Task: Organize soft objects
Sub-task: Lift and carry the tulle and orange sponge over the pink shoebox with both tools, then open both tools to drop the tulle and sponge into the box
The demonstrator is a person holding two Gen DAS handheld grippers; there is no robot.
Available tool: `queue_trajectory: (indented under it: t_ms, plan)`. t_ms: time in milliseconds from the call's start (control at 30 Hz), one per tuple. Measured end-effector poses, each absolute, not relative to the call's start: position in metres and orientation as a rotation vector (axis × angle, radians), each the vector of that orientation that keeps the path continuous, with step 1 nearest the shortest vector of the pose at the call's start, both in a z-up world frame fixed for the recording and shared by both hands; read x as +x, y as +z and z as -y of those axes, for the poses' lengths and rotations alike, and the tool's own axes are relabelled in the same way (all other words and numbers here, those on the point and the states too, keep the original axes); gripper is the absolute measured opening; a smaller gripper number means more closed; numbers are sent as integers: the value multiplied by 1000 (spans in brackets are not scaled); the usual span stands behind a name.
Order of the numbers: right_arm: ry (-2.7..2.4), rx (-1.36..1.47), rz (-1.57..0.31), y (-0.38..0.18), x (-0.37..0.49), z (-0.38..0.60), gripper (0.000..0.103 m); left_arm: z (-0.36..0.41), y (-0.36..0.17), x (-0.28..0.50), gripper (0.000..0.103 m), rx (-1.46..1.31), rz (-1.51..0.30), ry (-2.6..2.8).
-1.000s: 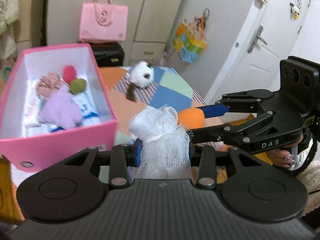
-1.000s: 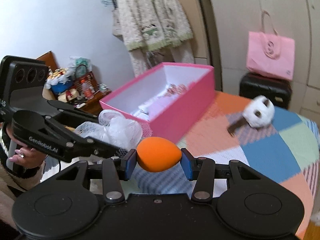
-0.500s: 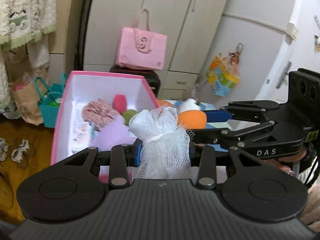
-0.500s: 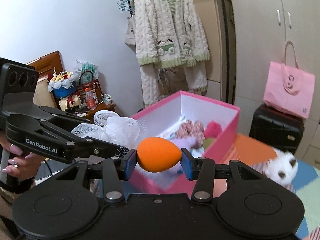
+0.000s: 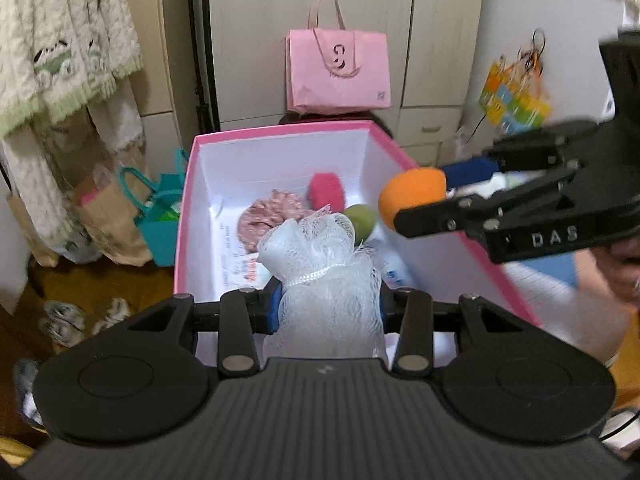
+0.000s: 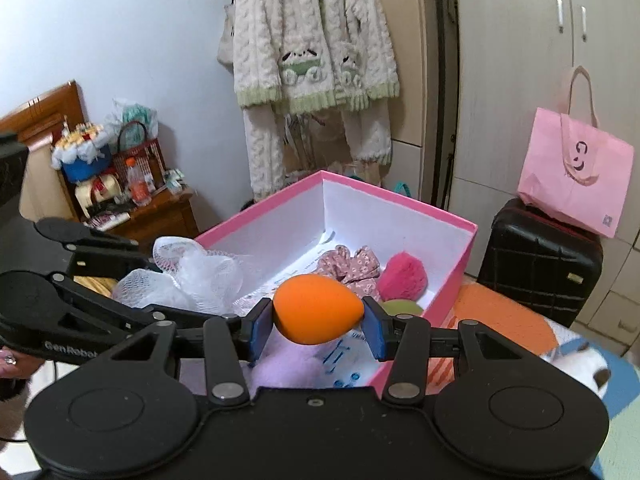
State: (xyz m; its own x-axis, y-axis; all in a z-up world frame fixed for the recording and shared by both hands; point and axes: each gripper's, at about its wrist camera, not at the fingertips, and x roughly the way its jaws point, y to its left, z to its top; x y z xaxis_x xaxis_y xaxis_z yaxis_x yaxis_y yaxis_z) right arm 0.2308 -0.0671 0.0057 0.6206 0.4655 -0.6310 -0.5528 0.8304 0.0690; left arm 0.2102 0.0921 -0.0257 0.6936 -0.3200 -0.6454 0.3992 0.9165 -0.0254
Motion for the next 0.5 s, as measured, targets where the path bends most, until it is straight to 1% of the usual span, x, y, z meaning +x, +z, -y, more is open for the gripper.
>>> queue_trajectory:
  t_ms: [133, 333, 500]
  plan:
    - [576, -207, -685, 0, 246, 55, 53, -94, -33, 221, 40, 138, -738, -408]
    - [602, -201, -744, -10, 277, 45, 53, -94, -40, 228, 40, 178, -757, -408]
    - [622, -172, -807, -22, 293, 36, 57, -94, -40, 232, 56, 181, -759, -377]
